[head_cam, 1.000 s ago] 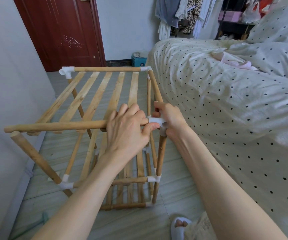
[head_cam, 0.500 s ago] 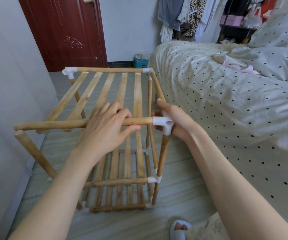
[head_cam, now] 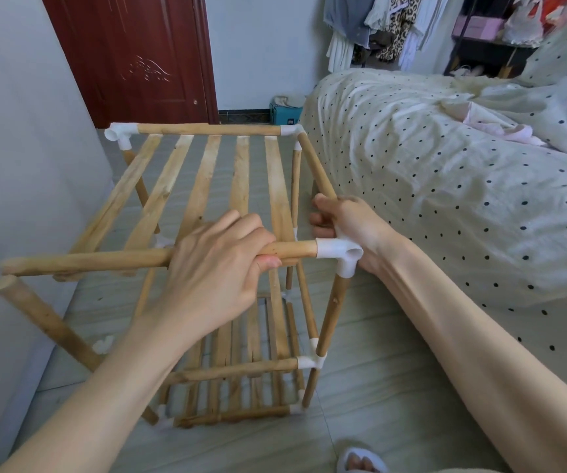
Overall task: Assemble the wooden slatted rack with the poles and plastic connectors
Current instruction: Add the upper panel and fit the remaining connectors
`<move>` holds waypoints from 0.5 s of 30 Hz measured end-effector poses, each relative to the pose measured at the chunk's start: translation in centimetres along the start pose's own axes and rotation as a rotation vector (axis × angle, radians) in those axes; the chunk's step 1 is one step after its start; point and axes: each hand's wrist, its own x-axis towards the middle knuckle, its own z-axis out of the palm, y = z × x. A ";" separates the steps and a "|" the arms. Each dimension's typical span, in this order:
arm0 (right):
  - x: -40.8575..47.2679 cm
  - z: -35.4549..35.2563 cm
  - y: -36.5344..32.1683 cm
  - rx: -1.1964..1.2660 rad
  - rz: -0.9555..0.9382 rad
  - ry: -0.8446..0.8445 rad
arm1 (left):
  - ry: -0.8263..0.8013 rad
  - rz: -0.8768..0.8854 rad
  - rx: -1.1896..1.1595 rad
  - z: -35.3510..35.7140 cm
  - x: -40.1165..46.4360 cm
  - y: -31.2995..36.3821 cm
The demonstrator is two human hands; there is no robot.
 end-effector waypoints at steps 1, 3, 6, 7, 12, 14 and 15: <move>-0.1 0.1 0.0 0.007 -0.006 -0.007 | 0.009 0.003 0.005 -0.1 -0.1 0.1; -0.2 0.3 0.1 0.045 -0.005 -0.012 | 0.026 0.029 0.006 0.1 -0.1 0.1; 0.0 0.4 0.2 0.076 -0.008 0.002 | 0.029 0.049 -0.003 0.5 0.0 -0.2; 0.0 0.5 0.2 0.074 -0.012 0.004 | 0.023 0.045 -0.003 0.6 0.0 -0.2; 0.6 -0.5 -0.3 0.070 0.011 -0.018 | 0.022 0.049 0.039 1.1 0.7 0.0; 0.5 -1.2 -0.5 0.052 0.022 -0.035 | 0.031 0.062 0.038 1.1 0.8 0.1; 0.4 -1.3 -0.6 0.053 0.031 -0.043 | 0.030 0.069 0.040 1.0 0.8 0.2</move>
